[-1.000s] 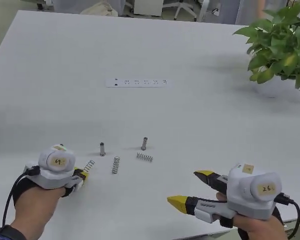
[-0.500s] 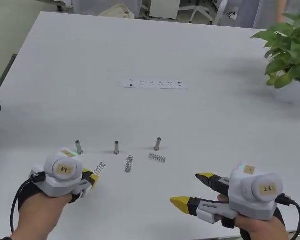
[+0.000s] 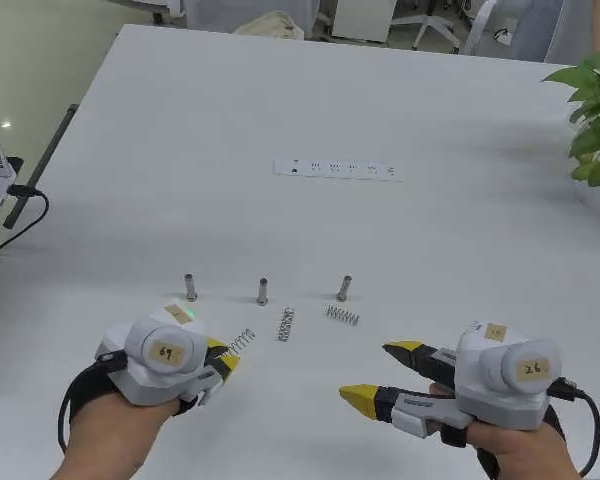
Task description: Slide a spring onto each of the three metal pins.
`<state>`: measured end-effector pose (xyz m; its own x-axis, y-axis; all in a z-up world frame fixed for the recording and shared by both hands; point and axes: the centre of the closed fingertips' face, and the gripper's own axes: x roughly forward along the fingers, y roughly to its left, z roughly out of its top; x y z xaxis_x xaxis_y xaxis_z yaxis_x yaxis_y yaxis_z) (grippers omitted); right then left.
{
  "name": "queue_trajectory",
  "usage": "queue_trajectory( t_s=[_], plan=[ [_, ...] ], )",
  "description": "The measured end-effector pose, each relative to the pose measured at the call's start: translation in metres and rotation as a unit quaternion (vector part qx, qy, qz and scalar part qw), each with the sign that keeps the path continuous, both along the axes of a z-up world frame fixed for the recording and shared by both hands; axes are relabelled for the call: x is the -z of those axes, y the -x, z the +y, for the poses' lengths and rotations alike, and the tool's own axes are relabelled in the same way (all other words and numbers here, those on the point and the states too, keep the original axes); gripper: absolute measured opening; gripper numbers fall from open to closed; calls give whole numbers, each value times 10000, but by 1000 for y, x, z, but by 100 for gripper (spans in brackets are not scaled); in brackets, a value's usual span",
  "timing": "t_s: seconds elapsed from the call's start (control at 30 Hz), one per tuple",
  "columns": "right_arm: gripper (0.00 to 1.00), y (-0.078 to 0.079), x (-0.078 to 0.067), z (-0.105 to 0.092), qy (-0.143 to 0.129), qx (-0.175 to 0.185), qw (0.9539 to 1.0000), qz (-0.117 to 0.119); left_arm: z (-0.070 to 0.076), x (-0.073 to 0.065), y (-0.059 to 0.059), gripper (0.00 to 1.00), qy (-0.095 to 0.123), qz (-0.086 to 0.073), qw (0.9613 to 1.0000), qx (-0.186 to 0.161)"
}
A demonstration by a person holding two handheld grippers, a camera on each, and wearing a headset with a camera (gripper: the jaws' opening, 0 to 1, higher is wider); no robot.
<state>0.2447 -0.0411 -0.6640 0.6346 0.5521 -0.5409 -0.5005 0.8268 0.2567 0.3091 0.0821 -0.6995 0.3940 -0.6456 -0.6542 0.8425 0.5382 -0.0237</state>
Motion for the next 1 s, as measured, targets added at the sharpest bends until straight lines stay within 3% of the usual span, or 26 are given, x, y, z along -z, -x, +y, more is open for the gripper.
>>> queue_trajectory(
  t_s=[0.17,0.37,0.63,0.7,1.0],
  plan=[
    [49,0,-4,14,-126,-281,9995,-39,-13,-8,18,2,7,-106,9994,324],
    [43,-1,-6,21,-268,-357,9990,-40,-32,-18,35,2,75,-163,9975,677],
    [40,-1,-6,28,-433,-441,9981,9,-54,-30,49,3,142,-304,9932,1111],
    [40,-1,-7,31,-657,-452,9968,91,-59,-34,53,3,148,-363,9912,1265],
    [32,0,-12,34,-1072,-403,9933,135,-71,-44,69,3,201,-475,9847,1662]
  ],
)
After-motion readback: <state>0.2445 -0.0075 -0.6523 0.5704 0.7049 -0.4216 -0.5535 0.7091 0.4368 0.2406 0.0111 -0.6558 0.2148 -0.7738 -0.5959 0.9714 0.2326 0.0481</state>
